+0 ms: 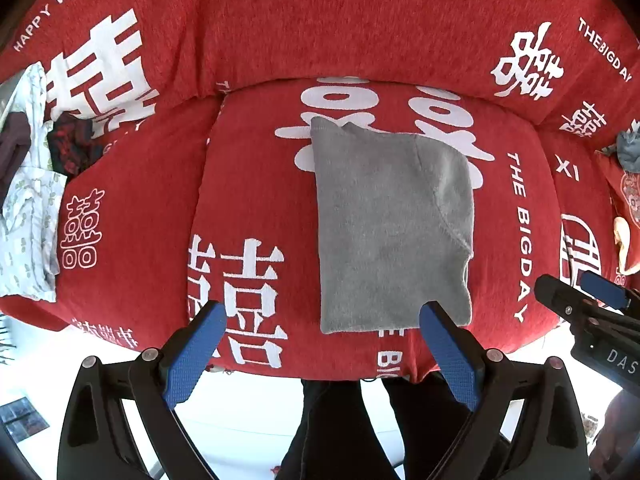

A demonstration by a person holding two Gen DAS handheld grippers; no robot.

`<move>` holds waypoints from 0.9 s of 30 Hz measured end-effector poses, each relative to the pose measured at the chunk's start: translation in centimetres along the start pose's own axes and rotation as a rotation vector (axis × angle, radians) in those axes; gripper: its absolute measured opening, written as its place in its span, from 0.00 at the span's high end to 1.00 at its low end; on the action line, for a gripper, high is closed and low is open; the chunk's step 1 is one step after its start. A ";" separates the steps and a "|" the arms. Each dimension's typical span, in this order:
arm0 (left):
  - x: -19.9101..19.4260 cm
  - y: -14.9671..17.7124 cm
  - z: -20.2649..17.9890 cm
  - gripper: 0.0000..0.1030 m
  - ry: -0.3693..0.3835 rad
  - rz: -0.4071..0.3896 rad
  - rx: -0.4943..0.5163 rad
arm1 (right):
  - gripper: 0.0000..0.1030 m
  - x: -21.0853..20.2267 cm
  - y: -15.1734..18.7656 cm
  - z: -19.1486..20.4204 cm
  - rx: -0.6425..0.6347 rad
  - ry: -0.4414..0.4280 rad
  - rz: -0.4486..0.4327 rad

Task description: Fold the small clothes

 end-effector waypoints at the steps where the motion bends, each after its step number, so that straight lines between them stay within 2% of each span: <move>1: 0.0 0.1 0.0 0.05 -0.001 0.000 0.000 | 0.17 0.0 0.0 0.0 0.000 0.000 0.000; 27: 0.2 0.1 0.3 0.05 -0.008 0.003 0.000 | 0.17 0.2 0.2 0.4 -0.005 -0.001 -0.001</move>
Point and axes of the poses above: each gripper's, at about its wrist camera, not at the fingertips, and x roughly the way its jaws point, z to its left, y to its underside, the point moved 10 cm from there along x, roughly the way its jaws point, and after that the axes turned 12 degrees about -x, right-handed, at the moved point
